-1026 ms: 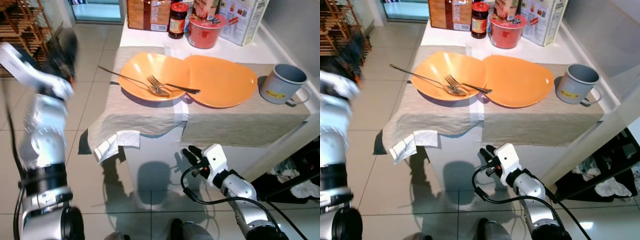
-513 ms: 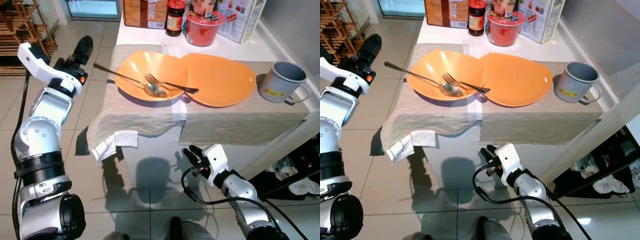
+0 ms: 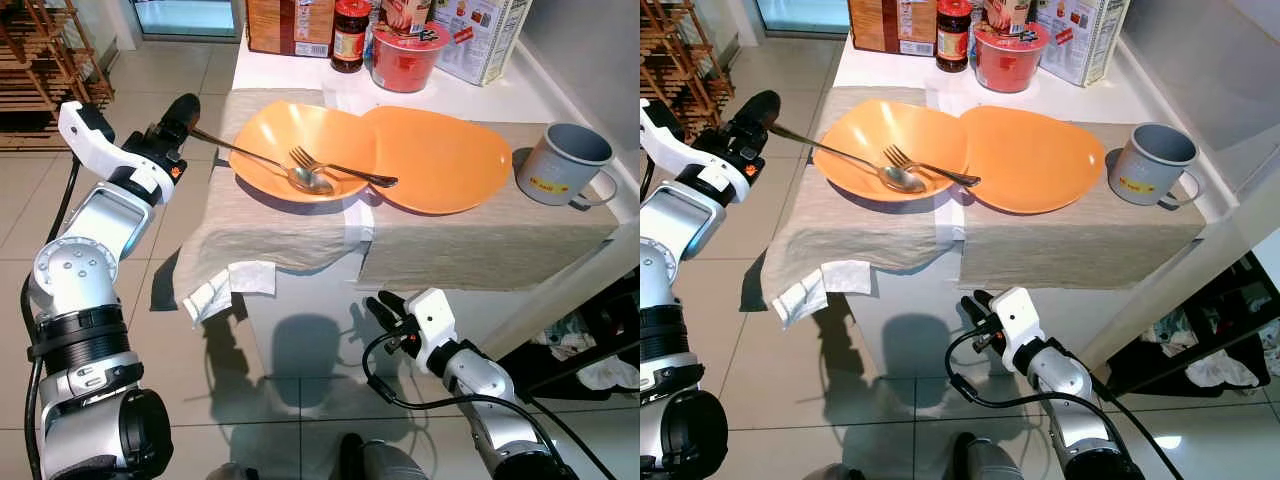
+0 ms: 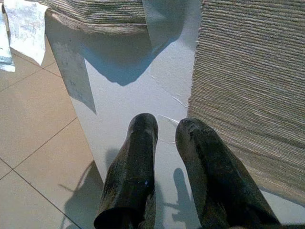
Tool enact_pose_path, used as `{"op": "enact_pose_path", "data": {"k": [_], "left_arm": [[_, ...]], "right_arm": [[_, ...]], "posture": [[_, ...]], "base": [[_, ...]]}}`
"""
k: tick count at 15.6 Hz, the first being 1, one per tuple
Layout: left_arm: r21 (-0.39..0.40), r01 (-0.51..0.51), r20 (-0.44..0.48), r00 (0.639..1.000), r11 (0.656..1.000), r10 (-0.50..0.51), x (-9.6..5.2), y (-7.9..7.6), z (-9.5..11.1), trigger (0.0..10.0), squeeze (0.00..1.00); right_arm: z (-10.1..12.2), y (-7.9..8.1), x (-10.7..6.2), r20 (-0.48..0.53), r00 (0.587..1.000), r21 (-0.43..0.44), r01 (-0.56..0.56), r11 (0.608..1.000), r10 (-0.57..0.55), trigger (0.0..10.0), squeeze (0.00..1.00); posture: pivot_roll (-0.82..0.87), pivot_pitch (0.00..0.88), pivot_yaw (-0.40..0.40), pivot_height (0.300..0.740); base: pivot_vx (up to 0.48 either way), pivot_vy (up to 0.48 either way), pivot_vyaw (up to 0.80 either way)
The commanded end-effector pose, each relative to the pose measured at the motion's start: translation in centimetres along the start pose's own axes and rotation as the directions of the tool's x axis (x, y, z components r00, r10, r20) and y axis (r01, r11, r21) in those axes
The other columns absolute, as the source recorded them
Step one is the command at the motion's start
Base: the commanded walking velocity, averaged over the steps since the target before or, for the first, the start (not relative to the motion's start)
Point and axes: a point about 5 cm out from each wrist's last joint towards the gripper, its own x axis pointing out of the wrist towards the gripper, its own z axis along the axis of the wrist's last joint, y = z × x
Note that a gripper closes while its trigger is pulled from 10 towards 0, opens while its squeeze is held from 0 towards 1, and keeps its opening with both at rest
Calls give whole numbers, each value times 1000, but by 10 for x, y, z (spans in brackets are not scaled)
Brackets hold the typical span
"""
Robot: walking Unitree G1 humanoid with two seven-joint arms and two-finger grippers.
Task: Setting the table
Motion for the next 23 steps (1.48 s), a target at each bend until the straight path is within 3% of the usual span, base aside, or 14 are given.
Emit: {"op": "enact_pose_path", "data": {"k": [1, 7, 8, 23], "left_arm": [[-6, 24, -13, 1000, 1000, -25, 4, -11, -2, 10000, 0], [-28, 33, -53, 998, 999, -34, 8, -18, -17, 10000, 0], [-25, 29, -51, 998, 999, -30, 8, -18, -16, 0, 0], [-31, 49, -80, 996, 998, -51, 13, -26, -25, 0, 0]], "right_arm": [[0, -3, -2, -2, 1000, 6, 19, 1000, -19, 10000, 0], [0, -3, -2, 0, 1000, 5, 22, 1000, -22, 10000, 0], [0, -3, -2, 0, 1000, 5, 22, 1000, -22, 10000, 0], [1, -3, -2, 6, 999, 6, 37, 999, -37, 10000, 0]], "posture": [[-82, 111, -15, 740], [-85, 114, -15, 740], [-86, 115, -13, 740], [-92, 121, -4, 740]], "base": [[0, 0, 0], [0, 0, 0], [0, 0, 0], [0, 0, 0]]}}
